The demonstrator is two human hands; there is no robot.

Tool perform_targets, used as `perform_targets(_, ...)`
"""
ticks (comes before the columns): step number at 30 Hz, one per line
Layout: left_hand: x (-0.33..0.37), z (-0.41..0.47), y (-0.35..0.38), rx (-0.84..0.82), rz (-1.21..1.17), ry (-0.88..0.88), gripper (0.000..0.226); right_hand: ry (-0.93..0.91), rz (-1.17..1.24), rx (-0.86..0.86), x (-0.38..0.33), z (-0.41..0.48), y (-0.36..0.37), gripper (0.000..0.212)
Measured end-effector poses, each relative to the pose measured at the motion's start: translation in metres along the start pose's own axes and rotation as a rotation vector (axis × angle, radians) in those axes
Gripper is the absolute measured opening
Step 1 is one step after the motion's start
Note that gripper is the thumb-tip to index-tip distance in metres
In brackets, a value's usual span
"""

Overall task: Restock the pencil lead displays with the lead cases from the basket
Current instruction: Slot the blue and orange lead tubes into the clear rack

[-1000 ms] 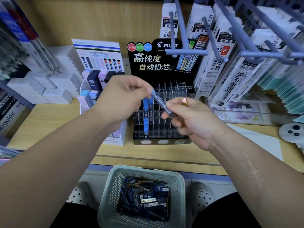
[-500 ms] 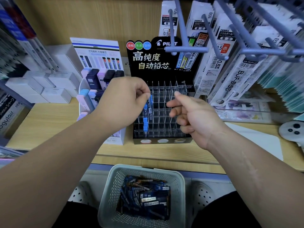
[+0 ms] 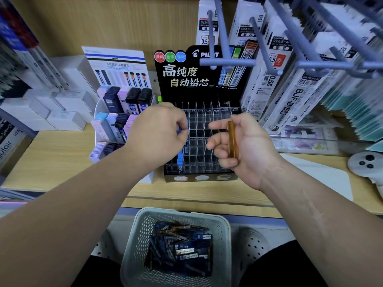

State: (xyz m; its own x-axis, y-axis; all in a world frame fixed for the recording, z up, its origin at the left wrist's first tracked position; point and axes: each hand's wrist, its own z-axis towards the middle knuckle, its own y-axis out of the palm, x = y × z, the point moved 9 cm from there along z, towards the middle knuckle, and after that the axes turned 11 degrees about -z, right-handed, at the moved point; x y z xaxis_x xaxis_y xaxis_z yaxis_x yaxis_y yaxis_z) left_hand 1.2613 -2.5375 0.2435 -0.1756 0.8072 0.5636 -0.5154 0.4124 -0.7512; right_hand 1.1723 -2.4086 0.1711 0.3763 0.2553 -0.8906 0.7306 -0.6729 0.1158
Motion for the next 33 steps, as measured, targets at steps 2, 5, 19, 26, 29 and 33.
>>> perform_targets(2, 0.0, 0.0, -0.001, 0.006, -0.003, -0.001, 0.004, -0.02, 0.043, -0.015, -0.002, -0.001, 0.003, 0.032)
perform_targets(5, 0.002, -0.001, -0.006, 0.037, -0.024, 0.003, 0.01, -0.054, 0.081, -0.03, -0.006, -0.002, 0.007, 0.023)
perform_targets(19, -0.001, -0.057, 0.042, -0.24, -0.959, -0.759, 0.022, -0.32, -0.051, 0.12, -0.035, -0.006, 0.005, 0.023)
perform_targets(26, -0.019, -0.044, -0.009, 0.116, -0.89, -0.566, 0.008, -0.267, -0.032, 0.099, -0.031, -0.007, 0.016, 0.023)
perform_targets(29, -0.018, -0.04, -0.026, 0.176, -0.912, -0.486, 0.007, -0.259, -0.052, 0.059, -0.03, -0.006, 0.024, 0.023)
perform_targets(33, -0.034, -0.035, -0.051, 0.285, -0.976, -0.479, 0.01, -0.22, -0.244, 0.066, -0.024, -0.006, 0.031, 0.022)
